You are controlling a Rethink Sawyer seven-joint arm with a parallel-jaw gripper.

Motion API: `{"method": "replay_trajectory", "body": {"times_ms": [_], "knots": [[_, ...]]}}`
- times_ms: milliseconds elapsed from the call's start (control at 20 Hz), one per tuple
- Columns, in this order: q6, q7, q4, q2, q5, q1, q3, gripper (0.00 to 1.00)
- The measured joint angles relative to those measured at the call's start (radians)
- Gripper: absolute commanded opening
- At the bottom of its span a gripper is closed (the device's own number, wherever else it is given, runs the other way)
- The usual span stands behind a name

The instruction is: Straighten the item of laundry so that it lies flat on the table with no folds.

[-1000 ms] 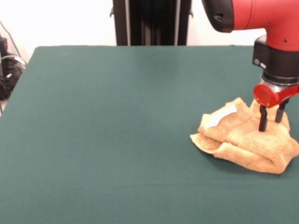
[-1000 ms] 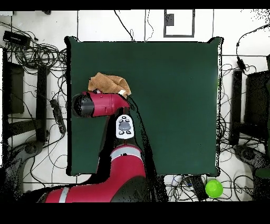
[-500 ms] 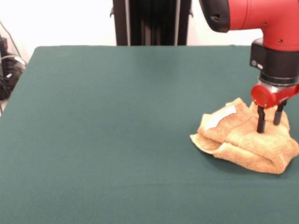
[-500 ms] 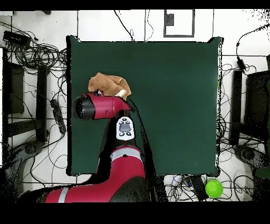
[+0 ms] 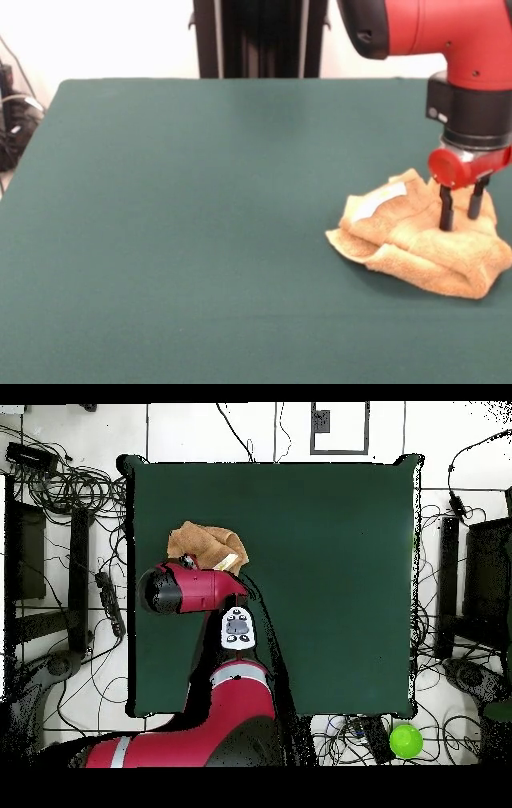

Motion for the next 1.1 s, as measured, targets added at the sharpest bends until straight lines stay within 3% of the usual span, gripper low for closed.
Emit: {"method": "replay_trajectory", "body": {"times_ms": [100,150,900,1100], "knots": [[-0.001,0.000,0.000,0.000,0.008,0.000,-0.003,1.00],[-0.004,0.000,0.000,0.000,0.017,-0.001,-0.008,0.00],[0.008,0.000,-0.001,0.001,0.050,0.022,-0.035,0.00],[0.099,0.000,-0.020,-0.002,0.067,0.032,-0.051,0.00]]}}
